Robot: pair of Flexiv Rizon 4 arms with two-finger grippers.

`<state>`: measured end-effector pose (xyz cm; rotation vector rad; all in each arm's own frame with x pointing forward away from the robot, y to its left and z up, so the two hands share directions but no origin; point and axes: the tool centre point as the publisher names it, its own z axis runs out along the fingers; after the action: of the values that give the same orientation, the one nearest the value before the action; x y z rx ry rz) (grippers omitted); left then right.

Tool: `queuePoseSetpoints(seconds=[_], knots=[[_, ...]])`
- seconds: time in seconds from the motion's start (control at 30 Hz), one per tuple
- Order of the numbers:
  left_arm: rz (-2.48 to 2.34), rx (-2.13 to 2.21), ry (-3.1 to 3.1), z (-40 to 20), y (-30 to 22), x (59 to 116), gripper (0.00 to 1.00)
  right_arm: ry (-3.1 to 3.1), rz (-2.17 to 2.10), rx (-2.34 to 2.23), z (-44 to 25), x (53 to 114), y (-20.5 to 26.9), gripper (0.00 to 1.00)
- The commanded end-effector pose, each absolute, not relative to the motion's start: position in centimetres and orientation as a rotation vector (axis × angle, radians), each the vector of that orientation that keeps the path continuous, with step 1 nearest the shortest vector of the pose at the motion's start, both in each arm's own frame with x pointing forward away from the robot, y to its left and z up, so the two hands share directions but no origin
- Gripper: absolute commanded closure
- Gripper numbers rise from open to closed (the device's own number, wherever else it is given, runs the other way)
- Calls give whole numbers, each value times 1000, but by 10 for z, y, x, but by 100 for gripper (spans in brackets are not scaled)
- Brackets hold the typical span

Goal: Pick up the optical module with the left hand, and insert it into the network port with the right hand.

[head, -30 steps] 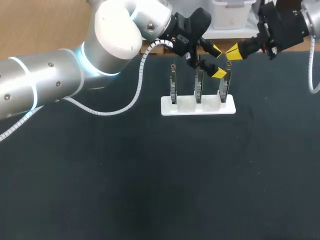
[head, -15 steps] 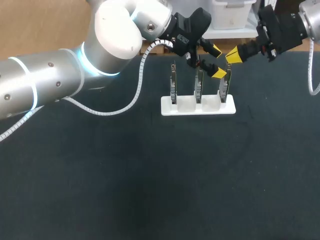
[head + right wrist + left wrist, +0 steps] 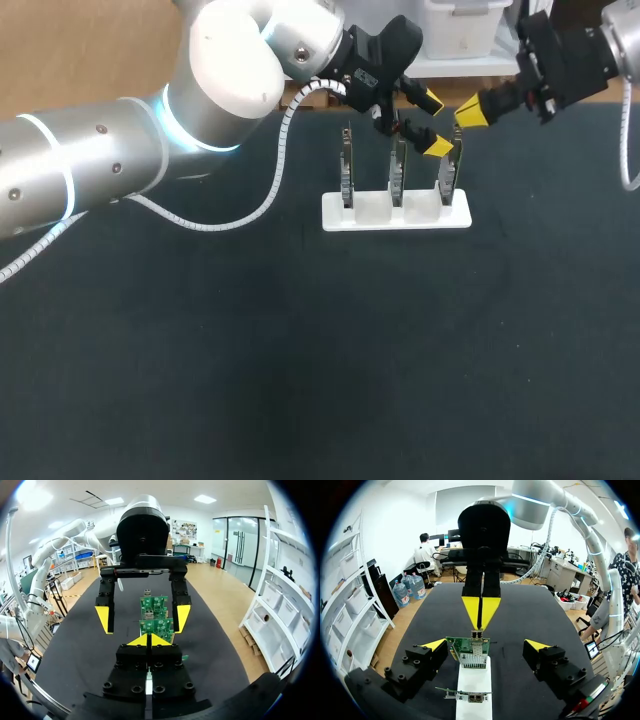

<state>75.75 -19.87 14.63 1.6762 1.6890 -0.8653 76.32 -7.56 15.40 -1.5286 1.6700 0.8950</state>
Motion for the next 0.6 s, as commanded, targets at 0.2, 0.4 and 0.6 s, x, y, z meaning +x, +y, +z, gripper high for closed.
queuePoseSetpoints(seconds=[0.2,0.4,0.6], knots=[[-864,1677,1690,146,-199,757,0,1672,899,-1519,153,767,-76,100],[-864,1677,1690,146,-199,757,0,1677,898,-1518,152,769,-77,100],[-864,1677,1690,146,-199,757,0,1679,897,-1520,152,772,-77,100]])
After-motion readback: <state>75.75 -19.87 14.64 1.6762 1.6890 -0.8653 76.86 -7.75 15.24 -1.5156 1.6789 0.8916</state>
